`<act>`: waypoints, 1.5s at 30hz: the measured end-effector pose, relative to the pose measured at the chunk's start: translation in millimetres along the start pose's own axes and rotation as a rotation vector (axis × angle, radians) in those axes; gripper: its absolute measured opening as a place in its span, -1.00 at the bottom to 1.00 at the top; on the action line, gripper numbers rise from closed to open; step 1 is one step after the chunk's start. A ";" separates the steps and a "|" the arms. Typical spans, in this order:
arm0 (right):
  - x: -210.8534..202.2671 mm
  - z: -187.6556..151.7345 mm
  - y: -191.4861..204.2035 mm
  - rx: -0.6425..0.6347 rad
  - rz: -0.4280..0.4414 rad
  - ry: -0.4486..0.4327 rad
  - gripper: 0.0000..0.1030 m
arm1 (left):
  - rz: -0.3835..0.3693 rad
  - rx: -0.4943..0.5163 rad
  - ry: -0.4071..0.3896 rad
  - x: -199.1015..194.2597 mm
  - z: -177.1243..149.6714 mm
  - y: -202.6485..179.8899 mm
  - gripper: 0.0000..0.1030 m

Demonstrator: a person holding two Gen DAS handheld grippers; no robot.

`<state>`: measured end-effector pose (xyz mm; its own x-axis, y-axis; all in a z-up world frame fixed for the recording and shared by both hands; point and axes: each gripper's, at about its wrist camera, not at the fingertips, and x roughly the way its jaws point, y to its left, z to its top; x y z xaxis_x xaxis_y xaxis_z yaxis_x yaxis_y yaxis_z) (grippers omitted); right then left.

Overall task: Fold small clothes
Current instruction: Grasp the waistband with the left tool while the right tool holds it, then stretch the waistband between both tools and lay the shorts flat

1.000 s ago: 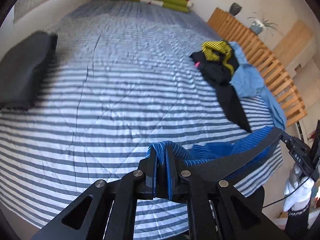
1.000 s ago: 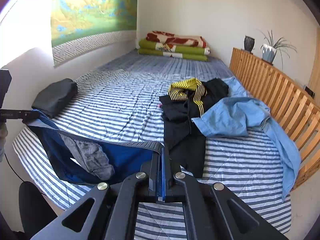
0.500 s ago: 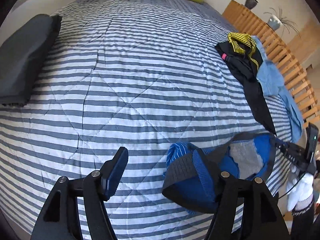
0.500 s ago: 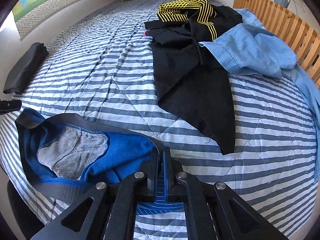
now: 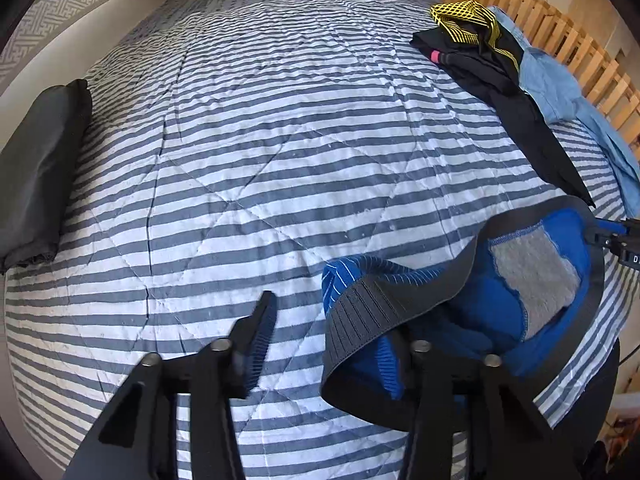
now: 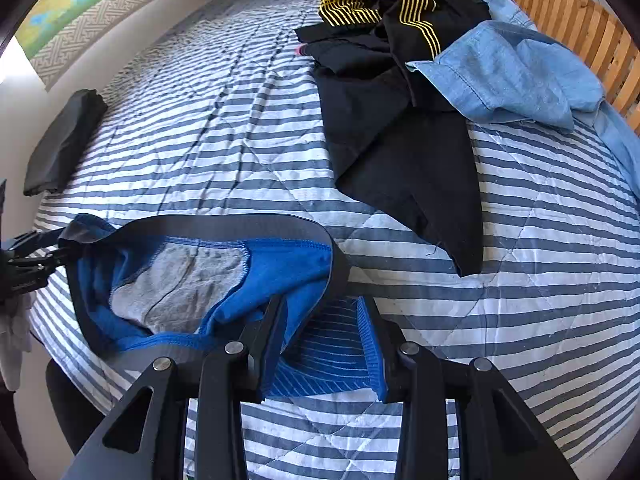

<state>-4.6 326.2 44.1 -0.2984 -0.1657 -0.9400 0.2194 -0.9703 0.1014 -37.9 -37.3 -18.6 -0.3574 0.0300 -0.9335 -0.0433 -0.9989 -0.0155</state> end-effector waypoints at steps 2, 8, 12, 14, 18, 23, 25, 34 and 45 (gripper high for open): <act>10.2 3.9 -1.4 -0.003 -0.042 0.010 -0.45 | 0.015 -0.017 0.011 1.7 3.9 5.1 -0.96; -17.3 -3.2 -8.0 -0.010 -0.077 -0.055 -0.97 | -0.045 -0.045 -0.061 -42.4 -4.6 27.3 -0.96; -83.8 -1.5 -1.3 -0.086 -0.061 -0.182 -0.98 | -0.084 -0.067 -0.123 -93.9 17.6 44.4 -0.96; -108.4 19.1 10.9 -0.144 -0.094 -0.231 -0.98 | -0.041 -0.067 -0.149 -114.2 46.6 47.7 -0.96; -148.0 85.9 39.8 -0.188 -0.211 -0.336 -0.98 | 0.032 -0.075 -0.278 -182.1 107.5 58.2 -0.96; -227.2 118.6 56.7 -0.158 -0.202 -0.539 -0.98 | 0.076 0.007 -0.359 -246.0 109.3 57.7 -0.95; -231.2 107.3 57.6 -0.173 -0.193 -0.553 -0.98 | 0.097 0.058 -0.299 -232.6 90.0 53.3 -0.94; -57.2 -22.1 50.3 -0.199 -0.120 -0.198 -0.98 | -0.014 -0.011 0.069 -46.7 -53.6 58.9 -0.95; 4.7 -72.4 57.2 -0.215 -0.154 -0.132 -0.85 | 0.155 0.098 -0.041 -45.4 -95.5 17.1 0.20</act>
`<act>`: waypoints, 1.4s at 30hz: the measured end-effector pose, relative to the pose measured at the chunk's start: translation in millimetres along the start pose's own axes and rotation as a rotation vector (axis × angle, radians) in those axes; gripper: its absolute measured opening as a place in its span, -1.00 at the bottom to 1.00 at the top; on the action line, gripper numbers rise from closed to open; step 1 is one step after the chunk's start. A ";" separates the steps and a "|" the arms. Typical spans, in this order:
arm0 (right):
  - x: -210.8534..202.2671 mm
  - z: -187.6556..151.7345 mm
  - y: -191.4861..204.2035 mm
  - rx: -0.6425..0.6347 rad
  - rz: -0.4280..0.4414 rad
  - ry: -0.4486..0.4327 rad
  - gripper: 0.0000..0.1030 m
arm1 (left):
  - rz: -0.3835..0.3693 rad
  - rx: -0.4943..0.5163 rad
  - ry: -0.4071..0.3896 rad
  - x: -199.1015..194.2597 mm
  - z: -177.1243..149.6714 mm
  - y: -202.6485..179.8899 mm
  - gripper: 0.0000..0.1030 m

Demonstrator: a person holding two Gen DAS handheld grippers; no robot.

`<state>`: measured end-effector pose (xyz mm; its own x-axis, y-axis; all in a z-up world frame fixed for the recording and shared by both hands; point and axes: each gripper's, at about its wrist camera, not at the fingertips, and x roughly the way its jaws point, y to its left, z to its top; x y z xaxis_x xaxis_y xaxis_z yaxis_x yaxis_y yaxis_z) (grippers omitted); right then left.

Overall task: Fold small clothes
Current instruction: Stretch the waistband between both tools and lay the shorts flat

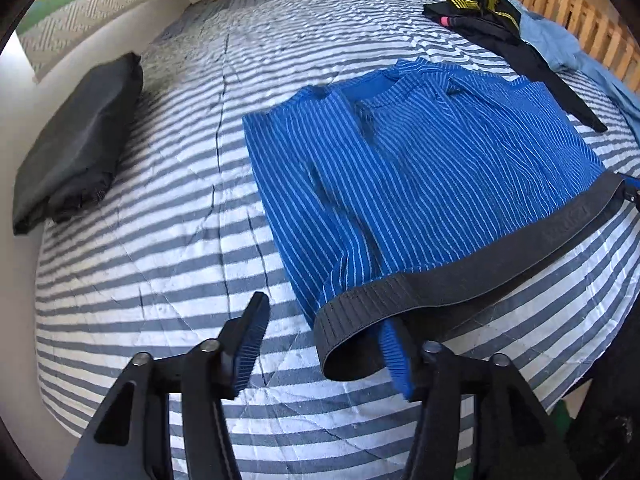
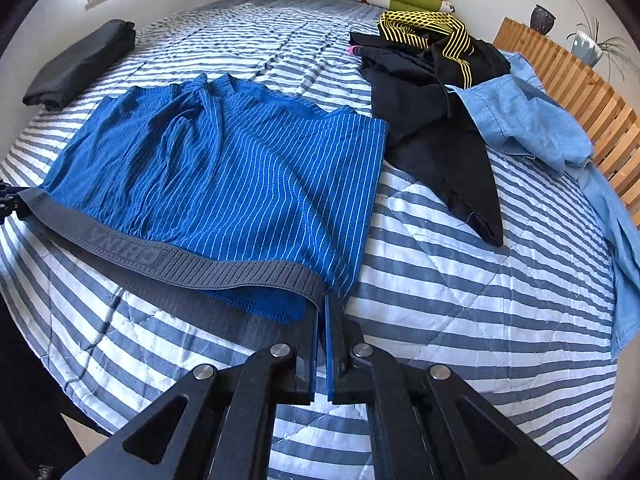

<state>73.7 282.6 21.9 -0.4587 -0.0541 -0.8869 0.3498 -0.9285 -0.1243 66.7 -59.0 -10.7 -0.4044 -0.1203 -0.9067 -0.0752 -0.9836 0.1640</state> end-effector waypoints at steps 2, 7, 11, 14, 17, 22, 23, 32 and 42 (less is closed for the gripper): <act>-3.5 -5.1 -0.5 0.012 -0.017 -0.012 -0.62 | 0.032 0.057 -0.023 -6.1 -1.2 -15.1 0.20; -4.2 -19.8 -9.7 0.041 -0.022 -0.009 -0.50 | 0.055 0.161 -0.046 0.0 11.0 -43.1 0.14; 0.5 -25.8 -16.2 0.079 -0.008 0.002 -0.47 | 0.009 0.125 -0.039 8.1 24.4 -45.0 -0.96; 2.5 -23.9 -17.1 0.097 0.011 0.002 -0.47 | -0.007 0.049 -0.054 5.2 22.7 -26.2 -0.96; 5.3 -21.1 -14.4 0.099 0.006 -0.007 -0.47 | -0.018 -0.040 -0.080 -5.7 12.9 5.3 -0.96; 10.8 -16.4 -5.0 0.101 0.028 -0.014 -0.48 | -0.055 -0.037 -0.073 -8.5 2.8 16.2 -0.88; 11.8 -14.6 -2.3 0.098 0.025 -0.015 -0.49 | -0.039 -0.025 -0.063 -5.7 0.8 12.7 -0.83; -10.3 -5.4 -9.0 0.079 0.020 -0.048 -0.90 | 0.043 0.001 -0.018 18.1 -17.9 6.8 -0.51; -62.6 3.0 -15.3 -0.006 -0.007 -0.085 -0.94 | -0.121 -0.097 -0.056 -54.6 -20.6 29.9 -0.94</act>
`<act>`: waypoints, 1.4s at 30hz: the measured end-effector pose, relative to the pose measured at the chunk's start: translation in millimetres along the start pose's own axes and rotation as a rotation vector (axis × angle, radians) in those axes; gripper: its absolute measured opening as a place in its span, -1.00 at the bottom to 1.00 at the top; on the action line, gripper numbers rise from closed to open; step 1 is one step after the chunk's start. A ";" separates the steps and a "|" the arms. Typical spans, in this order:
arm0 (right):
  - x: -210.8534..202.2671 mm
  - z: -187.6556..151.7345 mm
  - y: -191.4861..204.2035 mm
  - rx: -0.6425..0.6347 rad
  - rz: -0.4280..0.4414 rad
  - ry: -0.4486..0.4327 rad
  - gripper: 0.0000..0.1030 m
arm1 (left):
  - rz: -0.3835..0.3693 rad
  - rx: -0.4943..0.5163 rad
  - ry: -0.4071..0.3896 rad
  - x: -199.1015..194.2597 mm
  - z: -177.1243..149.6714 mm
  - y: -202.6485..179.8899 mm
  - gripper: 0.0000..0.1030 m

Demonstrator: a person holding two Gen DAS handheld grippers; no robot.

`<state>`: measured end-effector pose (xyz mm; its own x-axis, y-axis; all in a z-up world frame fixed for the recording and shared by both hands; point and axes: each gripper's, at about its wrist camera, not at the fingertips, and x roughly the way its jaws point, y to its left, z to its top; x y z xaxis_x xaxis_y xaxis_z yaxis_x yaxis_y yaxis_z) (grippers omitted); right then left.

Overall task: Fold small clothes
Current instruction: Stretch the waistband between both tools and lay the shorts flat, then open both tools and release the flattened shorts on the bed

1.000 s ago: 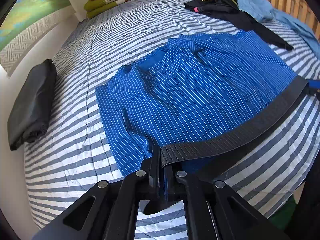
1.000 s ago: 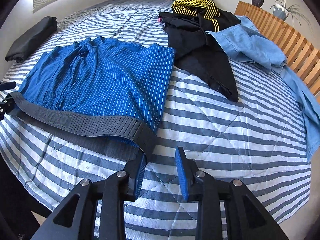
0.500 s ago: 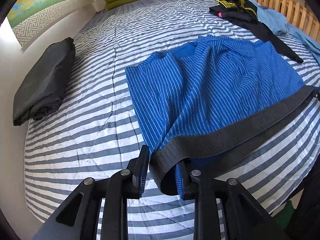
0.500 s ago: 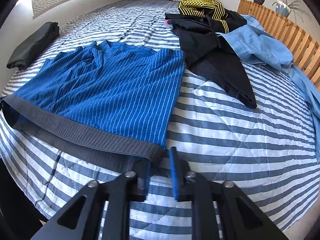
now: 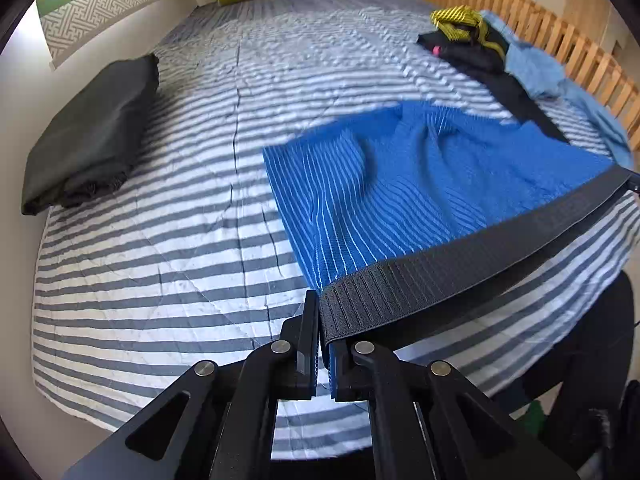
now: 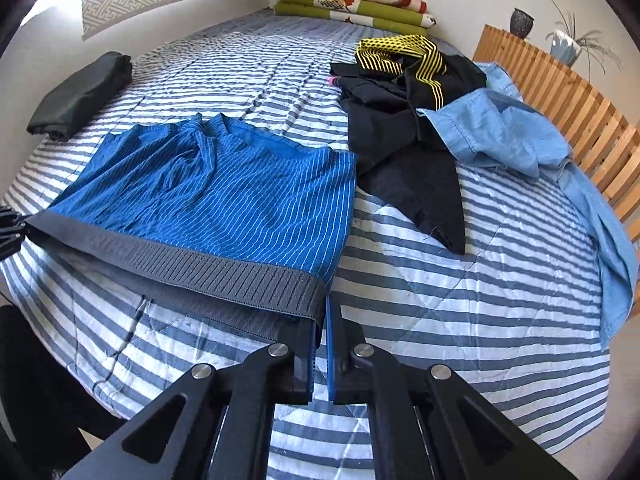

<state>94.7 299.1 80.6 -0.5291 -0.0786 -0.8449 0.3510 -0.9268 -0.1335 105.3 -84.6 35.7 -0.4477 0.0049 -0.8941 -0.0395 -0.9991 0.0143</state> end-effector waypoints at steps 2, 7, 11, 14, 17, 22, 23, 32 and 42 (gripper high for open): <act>-32.6 7.4 -5.6 -0.020 0.002 -0.050 -0.95 | -0.030 -0.001 -0.050 -32.5 10.9 3.1 -0.94; -63.0 51.1 -22.9 -0.050 -0.017 -0.103 -0.95 | -0.011 -0.016 -0.041 -38.8 91.7 20.7 -0.94; -42.1 130.5 -35.3 -0.066 -0.111 -0.096 -0.96 | 0.032 -0.088 -0.137 -66.7 187.9 37.3 -0.94; -70.2 183.4 -53.6 0.002 -0.140 -0.179 -0.96 | 0.041 -0.097 -0.248 -115.9 222.2 42.0 -0.94; -111.0 194.8 -61.3 0.000 -0.131 -0.253 -0.96 | 0.048 -0.054 -0.254 -133.1 213.3 40.9 -0.94; -108.7 140.9 -41.0 -0.079 -0.023 -0.165 -0.96 | 0.058 -0.019 -0.057 -65.6 134.7 37.3 -0.94; -98.0 122.1 -32.0 -0.103 -0.011 -0.127 -0.96 | 0.052 -0.019 -0.018 -44.5 114.8 37.1 -0.94; 36.7 -36.8 42.9 -0.181 0.061 0.182 -0.96 | 0.017 -0.052 0.204 70.6 -9.9 33.8 -0.89; 28.0 -54.0 39.8 -0.246 0.086 0.178 -0.44 | 0.037 0.050 0.204 30.6 -33.9 22.8 0.41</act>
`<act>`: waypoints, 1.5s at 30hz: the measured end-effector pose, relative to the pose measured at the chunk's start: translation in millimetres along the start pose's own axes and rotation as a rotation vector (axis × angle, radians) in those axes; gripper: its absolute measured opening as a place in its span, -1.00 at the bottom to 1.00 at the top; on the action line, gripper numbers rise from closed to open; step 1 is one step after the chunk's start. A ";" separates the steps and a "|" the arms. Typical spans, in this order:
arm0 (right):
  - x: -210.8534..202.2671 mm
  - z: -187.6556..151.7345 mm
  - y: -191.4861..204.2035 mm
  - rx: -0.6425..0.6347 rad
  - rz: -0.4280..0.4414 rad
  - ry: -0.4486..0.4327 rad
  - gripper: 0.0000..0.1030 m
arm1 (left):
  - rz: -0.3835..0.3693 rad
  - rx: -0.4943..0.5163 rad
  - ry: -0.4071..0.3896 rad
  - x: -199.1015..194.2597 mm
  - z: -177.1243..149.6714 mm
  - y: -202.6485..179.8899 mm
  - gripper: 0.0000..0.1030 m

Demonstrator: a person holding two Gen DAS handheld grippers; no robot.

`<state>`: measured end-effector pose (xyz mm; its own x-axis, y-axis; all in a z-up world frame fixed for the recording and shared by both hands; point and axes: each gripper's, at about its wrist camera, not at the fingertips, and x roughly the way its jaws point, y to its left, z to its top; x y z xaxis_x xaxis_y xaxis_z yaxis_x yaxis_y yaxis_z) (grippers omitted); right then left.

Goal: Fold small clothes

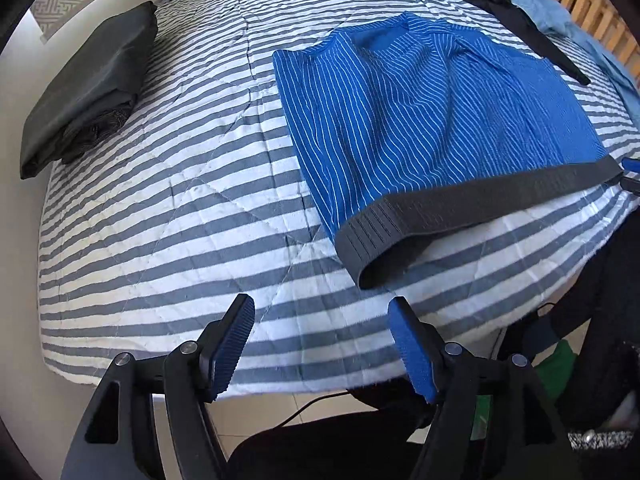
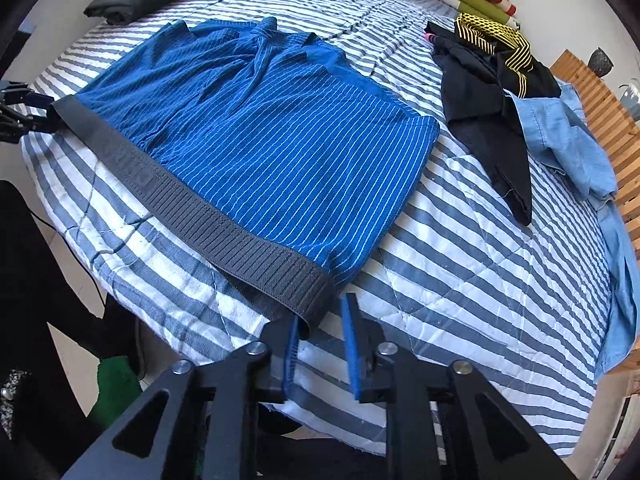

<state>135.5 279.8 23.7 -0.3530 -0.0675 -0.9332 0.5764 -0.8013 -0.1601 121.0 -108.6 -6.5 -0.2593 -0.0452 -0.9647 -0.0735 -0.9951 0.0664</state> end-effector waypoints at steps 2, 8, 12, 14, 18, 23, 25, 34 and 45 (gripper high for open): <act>-10.7 -7.0 -3.5 -0.003 0.041 -0.015 -0.43 | -0.091 -0.053 -0.041 -17.7 -1.1 12.4 0.41; -40.1 0.2 -46.9 0.191 0.137 -0.139 -0.43 | -0.103 -0.198 -0.168 -33.4 68.6 49.6 0.33; -30.3 25.0 -77.5 0.370 0.077 -0.184 -0.43 | -0.109 -0.252 -0.139 4.0 129.8 49.6 -0.20; -16.0 36.9 -88.2 0.434 0.084 -0.192 -0.43 | -0.083 -0.245 -0.130 19.3 152.8 43.4 -0.20; 15.7 53.3 -99.8 0.496 0.077 -0.175 -0.43 | -0.046 -0.226 -0.091 49.3 179.6 36.5 -0.31; 49.1 56.1 -111.3 0.554 0.116 -0.122 -0.43 | 0.001 -0.203 -0.035 72.2 188.3 32.3 -0.57; 55.8 54.9 -114.2 0.562 0.124 -0.112 -0.43 | -0.007 -0.214 -0.022 77.9 189.0 34.3 -0.96; 62.1 56.3 -109.5 0.516 0.107 -0.108 -0.43 | 0.005 -0.322 -0.073 66.3 183.3 66.4 -0.99; 52.3 56.6 -116.7 0.525 0.137 -0.118 -0.43 | 0.054 -0.272 -0.167 21.0 159.8 55.2 -0.97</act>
<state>8.1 336.2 11.8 -0.3982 -0.2335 -0.8871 0.1891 -0.9672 0.1697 -42.4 -150.4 17.6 -0.4115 -0.1058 -0.9052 0.1993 -0.9796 0.0239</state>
